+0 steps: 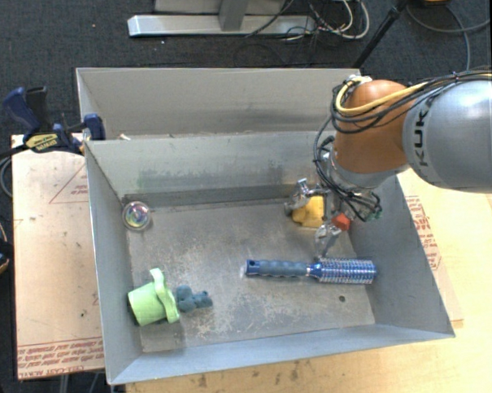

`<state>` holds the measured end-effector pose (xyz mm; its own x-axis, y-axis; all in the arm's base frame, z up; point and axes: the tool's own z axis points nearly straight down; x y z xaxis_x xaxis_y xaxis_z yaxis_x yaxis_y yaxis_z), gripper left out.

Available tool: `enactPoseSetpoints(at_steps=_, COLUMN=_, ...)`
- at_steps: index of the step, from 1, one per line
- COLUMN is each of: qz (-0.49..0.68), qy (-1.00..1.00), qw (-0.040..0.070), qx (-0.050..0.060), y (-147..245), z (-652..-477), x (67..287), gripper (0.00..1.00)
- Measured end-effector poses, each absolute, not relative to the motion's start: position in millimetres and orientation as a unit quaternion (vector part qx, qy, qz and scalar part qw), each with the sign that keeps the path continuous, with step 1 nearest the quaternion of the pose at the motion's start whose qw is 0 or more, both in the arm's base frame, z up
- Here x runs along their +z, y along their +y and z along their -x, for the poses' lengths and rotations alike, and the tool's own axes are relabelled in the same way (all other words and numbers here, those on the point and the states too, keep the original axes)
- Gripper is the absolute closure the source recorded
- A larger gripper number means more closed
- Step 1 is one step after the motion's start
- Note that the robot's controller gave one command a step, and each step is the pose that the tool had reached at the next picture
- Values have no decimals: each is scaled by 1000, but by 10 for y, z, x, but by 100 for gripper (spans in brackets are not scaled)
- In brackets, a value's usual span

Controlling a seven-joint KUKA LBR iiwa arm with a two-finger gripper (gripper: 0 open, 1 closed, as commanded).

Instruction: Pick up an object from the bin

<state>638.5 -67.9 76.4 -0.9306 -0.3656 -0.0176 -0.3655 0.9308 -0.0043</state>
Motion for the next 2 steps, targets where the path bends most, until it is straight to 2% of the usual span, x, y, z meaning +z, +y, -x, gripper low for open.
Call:
enactPoseSetpoints(at_steps=1, qz=153, qy=988, qw=7, qx=1, y=-993, z=-6343, x=765, gripper=0)
enactPoseSetpoints(at_steps=2, qz=344, qy=939, qw=7, qx=8, y=-1360, z=-6451, x=744, gripper=0)
